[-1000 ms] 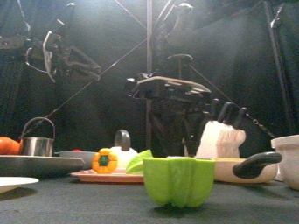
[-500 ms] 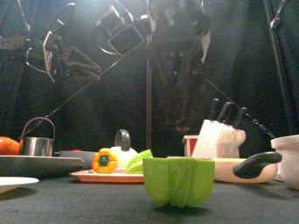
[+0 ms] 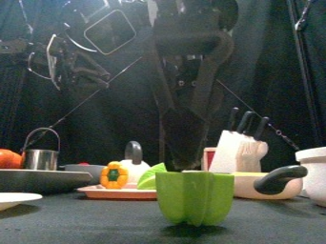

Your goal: Grab starfruit bottom

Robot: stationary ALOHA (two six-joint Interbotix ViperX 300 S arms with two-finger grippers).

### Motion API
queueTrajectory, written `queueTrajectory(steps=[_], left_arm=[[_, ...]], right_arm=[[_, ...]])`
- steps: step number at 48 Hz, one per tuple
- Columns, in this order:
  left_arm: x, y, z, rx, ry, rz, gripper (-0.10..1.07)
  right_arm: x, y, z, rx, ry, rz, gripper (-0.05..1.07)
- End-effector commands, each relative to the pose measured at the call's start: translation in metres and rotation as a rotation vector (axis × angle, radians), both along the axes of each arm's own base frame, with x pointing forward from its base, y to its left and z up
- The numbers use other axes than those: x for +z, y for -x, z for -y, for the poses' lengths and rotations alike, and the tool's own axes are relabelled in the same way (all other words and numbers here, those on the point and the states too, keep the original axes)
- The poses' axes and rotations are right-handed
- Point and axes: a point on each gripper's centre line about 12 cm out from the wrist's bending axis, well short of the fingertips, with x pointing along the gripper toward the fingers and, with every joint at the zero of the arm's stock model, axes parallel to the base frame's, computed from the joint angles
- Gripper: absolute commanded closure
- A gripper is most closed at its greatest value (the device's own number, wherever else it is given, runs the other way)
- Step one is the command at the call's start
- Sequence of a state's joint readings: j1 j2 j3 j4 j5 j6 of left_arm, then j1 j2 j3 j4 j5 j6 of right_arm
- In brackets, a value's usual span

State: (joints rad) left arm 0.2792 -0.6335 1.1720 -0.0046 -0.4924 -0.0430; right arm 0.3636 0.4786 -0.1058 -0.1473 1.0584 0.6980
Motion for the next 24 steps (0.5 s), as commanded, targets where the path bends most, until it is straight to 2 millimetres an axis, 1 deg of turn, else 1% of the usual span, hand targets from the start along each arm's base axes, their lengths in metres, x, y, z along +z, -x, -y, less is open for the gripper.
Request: queueTrajectory(steps=[1, 24], left_arm=[[0.0050, -0.0014, -0.0008, 0.001, -0.006, 0.016, 0.18], [0.0055, -0.0015, -0.0013, 0.004, -0.005, 0.018, 0.18]], right_arm=[[0.0185, -0.0048, -0.0041, 0.011, -0.021, 0.043, 0.14], [0.0168, -0.0069, -0.0099, 0.045, -0.039, 0.068, 0.14]])
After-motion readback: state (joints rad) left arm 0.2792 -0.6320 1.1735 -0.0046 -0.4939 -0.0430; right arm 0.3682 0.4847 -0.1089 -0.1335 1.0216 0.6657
